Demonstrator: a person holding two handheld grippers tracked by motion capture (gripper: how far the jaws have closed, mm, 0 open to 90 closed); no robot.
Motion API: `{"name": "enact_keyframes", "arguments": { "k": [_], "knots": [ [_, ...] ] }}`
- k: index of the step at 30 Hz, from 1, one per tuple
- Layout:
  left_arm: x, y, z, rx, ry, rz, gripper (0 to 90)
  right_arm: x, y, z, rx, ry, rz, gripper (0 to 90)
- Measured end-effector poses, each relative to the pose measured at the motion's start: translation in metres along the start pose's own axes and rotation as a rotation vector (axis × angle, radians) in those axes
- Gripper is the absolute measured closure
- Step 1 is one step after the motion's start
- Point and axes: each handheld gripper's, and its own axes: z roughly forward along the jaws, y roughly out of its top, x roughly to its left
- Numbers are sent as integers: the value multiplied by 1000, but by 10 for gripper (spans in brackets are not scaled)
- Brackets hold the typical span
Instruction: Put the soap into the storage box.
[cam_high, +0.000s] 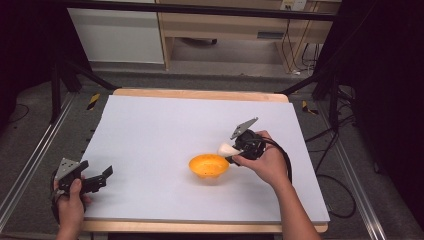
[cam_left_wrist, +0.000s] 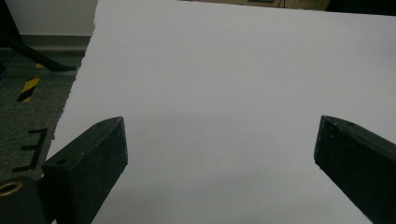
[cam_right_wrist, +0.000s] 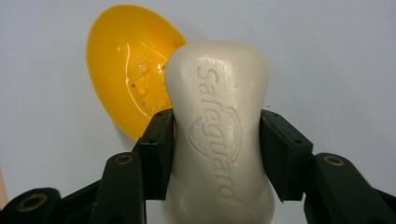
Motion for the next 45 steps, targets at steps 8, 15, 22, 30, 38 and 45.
{"name": "enact_keyframes", "arguments": {
  "k": [8,15,22,30,38,45],
  "knots": [
    [0,0,0,0,-2,-3,23,5,9,4,-13,25,-49,493],
    [0,0,0,0,-3,-4,23,8,15,8,-14,34,-73,493],
    [0,0,0,1,-4,-4,23,13,20,13,-10,52,-110,493],
    [0,0,0,1,-3,-1,23,17,26,21,-7,83,-152,493],
    [0,0,0,-1,-4,-3,23,21,30,29,4,105,-171,492],
    [0,0,0,0,-4,-6,23,24,33,36,14,116,-192,492]
  ]
}}
